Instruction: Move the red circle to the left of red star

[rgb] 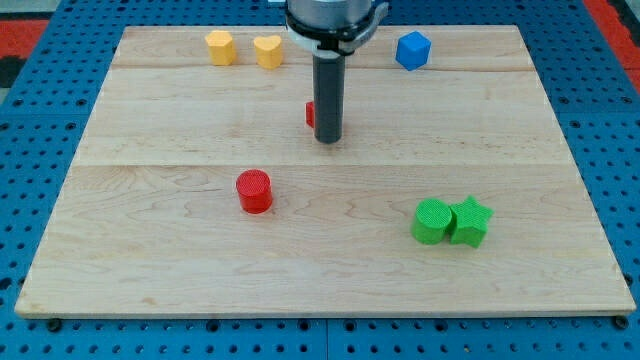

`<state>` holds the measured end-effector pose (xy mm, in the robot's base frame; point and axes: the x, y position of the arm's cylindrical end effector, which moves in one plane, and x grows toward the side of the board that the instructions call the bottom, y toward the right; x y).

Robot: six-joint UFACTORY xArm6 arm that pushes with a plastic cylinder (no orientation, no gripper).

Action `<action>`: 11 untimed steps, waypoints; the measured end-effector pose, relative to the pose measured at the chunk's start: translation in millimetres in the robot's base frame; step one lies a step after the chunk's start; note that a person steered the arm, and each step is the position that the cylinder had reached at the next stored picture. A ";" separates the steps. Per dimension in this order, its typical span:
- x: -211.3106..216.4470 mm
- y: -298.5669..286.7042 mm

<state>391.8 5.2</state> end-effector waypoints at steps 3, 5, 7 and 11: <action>-7.3 -11.2; 140.6 -28.8; 76.7 -84.7; -37.9 -121.6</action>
